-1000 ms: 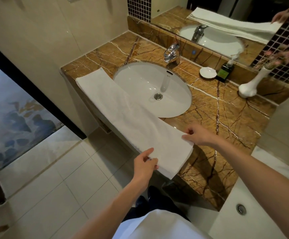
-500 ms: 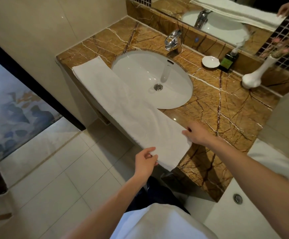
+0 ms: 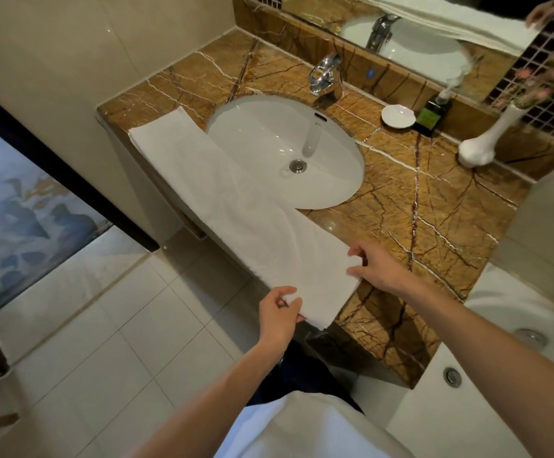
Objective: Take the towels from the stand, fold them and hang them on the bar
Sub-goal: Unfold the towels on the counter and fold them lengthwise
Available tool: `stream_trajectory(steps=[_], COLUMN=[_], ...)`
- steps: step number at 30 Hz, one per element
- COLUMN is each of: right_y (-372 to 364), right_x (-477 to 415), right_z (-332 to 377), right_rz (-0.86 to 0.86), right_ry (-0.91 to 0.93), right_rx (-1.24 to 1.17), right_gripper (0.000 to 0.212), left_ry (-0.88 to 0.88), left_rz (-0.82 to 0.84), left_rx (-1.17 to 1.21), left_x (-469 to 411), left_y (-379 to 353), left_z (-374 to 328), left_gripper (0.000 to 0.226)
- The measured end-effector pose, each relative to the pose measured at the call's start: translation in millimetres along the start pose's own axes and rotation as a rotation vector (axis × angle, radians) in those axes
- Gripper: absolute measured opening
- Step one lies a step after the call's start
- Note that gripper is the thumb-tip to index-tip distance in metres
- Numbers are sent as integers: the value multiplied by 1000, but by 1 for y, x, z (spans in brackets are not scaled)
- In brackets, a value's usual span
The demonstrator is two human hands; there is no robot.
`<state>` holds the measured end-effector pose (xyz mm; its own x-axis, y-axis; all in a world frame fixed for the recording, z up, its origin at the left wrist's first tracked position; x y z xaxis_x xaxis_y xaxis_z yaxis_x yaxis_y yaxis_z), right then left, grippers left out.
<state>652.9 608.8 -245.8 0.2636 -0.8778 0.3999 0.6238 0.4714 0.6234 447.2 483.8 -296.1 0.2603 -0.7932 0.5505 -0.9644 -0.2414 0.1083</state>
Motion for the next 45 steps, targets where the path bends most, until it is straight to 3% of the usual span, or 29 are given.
stream_trajectory(steps=[9, 14, 25, 28, 32, 45], right_y=[0, 4, 11, 8, 5, 17], right_x=[-5, -3, 2, 1, -3, -7], right_z=[-3, -10, -4, -7, -8, -8], right_rz=[-70, -134, -166, -111, -47, -107], right_ry=[-38, -69, -7, -42, -84, -70], right_rx=[53, -34, -192, -278, -188, -72], right_gripper=[21, 22, 2, 14, 34, 21], left_ry=[4, 37, 27, 30, 29, 30], left_rz=[-33, 10, 3, 2, -44, -78], left_rx=[-59, -2, 6, 12, 18, 29], left_x=[-4, -5, -5, -5, -5, -11], left_y=[-1, -4, -4, -3, 2, 8], left_z=[7, 13, 8, 8, 6, 6], left_gripper=[29, 26, 25, 22, 14, 22])
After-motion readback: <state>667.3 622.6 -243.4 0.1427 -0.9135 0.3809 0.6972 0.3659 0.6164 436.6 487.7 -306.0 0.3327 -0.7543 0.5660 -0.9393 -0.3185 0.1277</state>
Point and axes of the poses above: each hand's wrist, its own x-axis away from the middle knuckle, its own y-axis out of the back of the hand, z = x × y, the point moved 10 cm from there along -x, towards the middle knuckle, and after that the axes turned 8 degrees about -x, right-handed, at the moved point
